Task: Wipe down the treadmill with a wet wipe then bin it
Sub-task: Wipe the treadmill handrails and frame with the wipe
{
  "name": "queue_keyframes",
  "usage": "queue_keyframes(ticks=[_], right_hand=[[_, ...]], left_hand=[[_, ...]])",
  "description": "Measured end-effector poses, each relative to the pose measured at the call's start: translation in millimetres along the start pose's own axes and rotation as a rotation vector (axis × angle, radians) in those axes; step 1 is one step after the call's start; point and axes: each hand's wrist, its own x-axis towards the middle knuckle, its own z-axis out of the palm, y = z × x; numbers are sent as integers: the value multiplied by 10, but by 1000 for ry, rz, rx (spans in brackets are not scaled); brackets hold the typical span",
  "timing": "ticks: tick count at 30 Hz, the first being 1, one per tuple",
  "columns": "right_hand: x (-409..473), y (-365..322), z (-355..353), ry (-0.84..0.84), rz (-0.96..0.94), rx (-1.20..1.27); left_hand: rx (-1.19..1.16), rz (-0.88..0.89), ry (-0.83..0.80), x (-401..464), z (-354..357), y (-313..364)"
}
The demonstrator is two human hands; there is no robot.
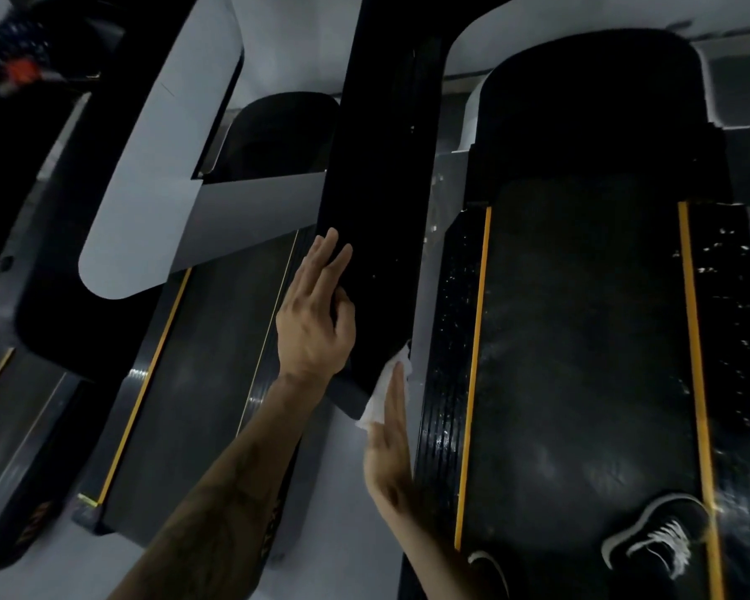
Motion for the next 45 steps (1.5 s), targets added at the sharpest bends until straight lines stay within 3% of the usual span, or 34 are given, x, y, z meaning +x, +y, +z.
queue_keyframes(ticks=[7, 13, 19, 25, 30, 38, 42, 45], right_hand=[[283, -338, -46, -52, -139, 63], [63, -22, -21, -16, 35, 47], [280, -265, -91, -116, -56, 19], [89, -78, -82, -72, 242, 61], [136, -139, -24, -41, 45, 62], [71, -94, -26, -26, 275, 140], [30, -132, -41, -41, 157, 87], [251, -163, -112, -71, 183, 90]], left_hand=[[2, 4, 3, -1, 7, -27], [-9, -4, 13, -13, 9, -34], [2, 1, 11, -10, 4, -34], [-4, 5, 21, -26, 9, -27], [-5, 17, 34, -21, 11, -58], [-5, 23, 42, -31, 12, -87], [-8, 23, 35, -29, 19, -60], [-1, 13, 36, -30, 19, -56]])
